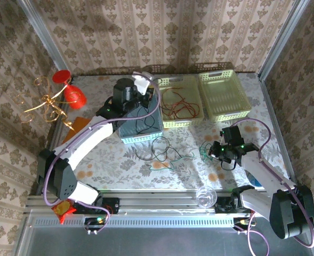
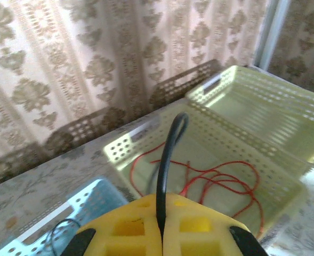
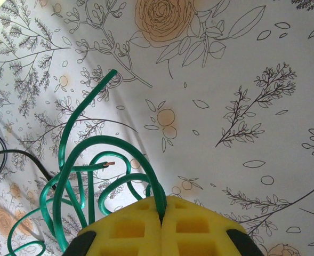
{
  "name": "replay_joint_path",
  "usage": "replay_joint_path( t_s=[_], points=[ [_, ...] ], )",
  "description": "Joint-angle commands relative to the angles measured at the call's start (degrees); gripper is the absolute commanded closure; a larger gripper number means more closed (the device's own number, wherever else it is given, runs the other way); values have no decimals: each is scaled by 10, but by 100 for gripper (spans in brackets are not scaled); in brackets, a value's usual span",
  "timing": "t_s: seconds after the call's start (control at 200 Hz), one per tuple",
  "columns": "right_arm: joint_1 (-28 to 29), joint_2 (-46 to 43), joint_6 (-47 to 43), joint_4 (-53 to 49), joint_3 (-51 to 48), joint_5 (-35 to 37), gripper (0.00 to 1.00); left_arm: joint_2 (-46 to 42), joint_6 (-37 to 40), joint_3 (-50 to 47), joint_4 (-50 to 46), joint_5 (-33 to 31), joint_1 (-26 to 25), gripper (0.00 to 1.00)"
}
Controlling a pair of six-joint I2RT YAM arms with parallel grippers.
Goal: Untangle the cables
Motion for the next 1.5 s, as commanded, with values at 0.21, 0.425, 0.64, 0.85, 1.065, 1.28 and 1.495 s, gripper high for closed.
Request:
replay_joint_path(
  t_s=[0.21,0.425,0.64,0.85,1.065,1.28,1.495],
  points=[
    [-4,-15,4,3,-4,-1,100,71,-58,-47,56,-72,67,100],
    [-4,-24,0,1,-6,-8,100,104,-70,-50,62,-91,66,90],
    [-4,-20,3,8,-7,-9,100,50,12,-85,62,-116,20,15],
    [-4,3,5,23,-1,-4,100,-19,77,-131,-65,67,-56,7],
    [-4,31,5,37,13,-7,100,-4,90,-140,-227,103,-147,9],
    [-4,42,2,43,14,-9,100,47,107,-147,-255,29,-233,9],
    [-4,46,-2,42,16,-8,100,104,99,-103,-276,13,-233,8]
  ],
)
